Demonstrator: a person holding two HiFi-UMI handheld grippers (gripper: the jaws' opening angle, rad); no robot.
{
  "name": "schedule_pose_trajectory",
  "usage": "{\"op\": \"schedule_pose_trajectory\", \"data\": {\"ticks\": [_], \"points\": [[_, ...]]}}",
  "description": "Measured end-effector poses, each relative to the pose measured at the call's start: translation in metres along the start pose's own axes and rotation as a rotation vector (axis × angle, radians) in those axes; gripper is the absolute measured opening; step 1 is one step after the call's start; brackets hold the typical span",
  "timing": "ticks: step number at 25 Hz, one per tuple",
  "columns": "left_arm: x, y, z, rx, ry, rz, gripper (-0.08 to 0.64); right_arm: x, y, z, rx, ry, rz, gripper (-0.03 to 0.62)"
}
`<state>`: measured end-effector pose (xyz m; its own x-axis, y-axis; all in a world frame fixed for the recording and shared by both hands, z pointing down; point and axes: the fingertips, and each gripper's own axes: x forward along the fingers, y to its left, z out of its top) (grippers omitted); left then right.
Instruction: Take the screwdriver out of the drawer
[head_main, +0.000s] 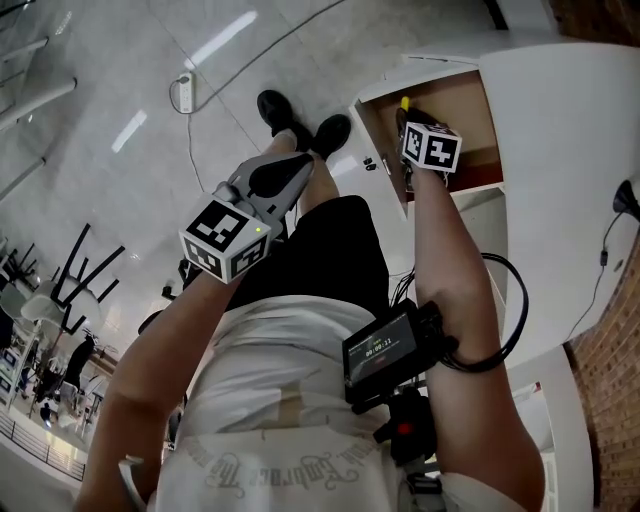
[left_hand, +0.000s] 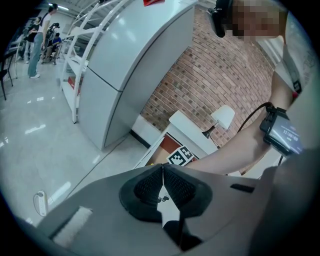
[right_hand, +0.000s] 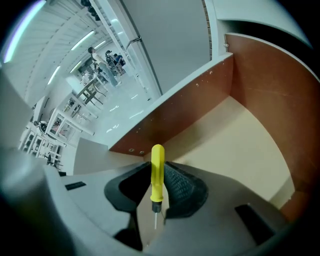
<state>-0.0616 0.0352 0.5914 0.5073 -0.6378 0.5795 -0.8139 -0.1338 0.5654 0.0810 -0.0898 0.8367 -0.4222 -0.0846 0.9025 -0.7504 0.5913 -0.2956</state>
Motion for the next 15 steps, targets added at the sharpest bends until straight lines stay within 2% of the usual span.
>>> {"op": "schedule_pose_trajectory", "data": {"ticks": [15], "points": [[0.008,-0.026,0.02,0.062,0.022,-0.05,0.012,-0.048,0.019,-0.004,0.034,-0.08,0.039,0.069]]}}
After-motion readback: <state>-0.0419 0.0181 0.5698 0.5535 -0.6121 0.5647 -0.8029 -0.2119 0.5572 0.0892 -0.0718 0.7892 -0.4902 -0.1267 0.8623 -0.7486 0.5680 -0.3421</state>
